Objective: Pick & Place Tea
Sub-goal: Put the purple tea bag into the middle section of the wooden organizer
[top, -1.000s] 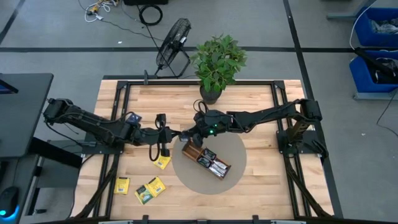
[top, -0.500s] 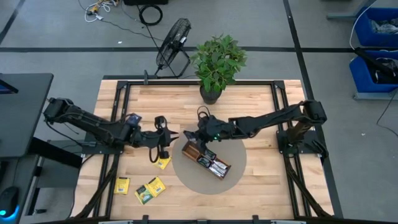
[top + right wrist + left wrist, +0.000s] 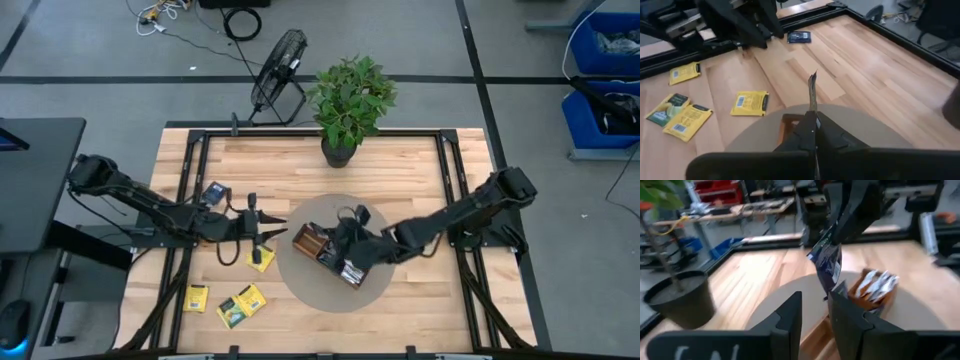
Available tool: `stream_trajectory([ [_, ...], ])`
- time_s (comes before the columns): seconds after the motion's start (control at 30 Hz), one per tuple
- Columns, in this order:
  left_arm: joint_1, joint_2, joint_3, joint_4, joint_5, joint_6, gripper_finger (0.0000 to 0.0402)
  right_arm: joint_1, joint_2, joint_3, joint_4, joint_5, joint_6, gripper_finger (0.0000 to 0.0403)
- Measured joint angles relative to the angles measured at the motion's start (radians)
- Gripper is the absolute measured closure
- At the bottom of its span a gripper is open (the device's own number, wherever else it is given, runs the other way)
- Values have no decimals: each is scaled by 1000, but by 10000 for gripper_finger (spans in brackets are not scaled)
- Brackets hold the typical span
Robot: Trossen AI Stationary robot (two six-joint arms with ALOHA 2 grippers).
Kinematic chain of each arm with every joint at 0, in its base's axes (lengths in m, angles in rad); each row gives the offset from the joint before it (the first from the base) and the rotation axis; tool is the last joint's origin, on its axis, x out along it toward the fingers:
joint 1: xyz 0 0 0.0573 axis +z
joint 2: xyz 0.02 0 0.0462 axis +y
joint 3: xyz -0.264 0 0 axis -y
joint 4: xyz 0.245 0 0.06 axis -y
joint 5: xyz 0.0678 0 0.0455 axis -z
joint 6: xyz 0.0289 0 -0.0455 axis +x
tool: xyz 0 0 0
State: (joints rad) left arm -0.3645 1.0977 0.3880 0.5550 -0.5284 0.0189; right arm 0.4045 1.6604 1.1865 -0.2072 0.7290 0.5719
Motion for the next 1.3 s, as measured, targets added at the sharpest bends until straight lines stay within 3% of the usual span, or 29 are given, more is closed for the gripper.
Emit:
stream_trajectory([
  [0.17, 0, -62, -113, 205, 37, -6, 301, 55, 0, -62, 20, 72, 124, 403],
  [0.4, 2, -164, -257, 396, 36, 11, 301, 117, 18, -191, 246, 191, 139, 403],
  [0.9, 2, -216, -291, 413, 26, 19, 301, 164, 167, -216, 347, 269, 180, 403],
  [1.3, 9, -216, -291, 412, 24, 19, 301, 170, 179, -216, 308, 273, 206, 402],
])
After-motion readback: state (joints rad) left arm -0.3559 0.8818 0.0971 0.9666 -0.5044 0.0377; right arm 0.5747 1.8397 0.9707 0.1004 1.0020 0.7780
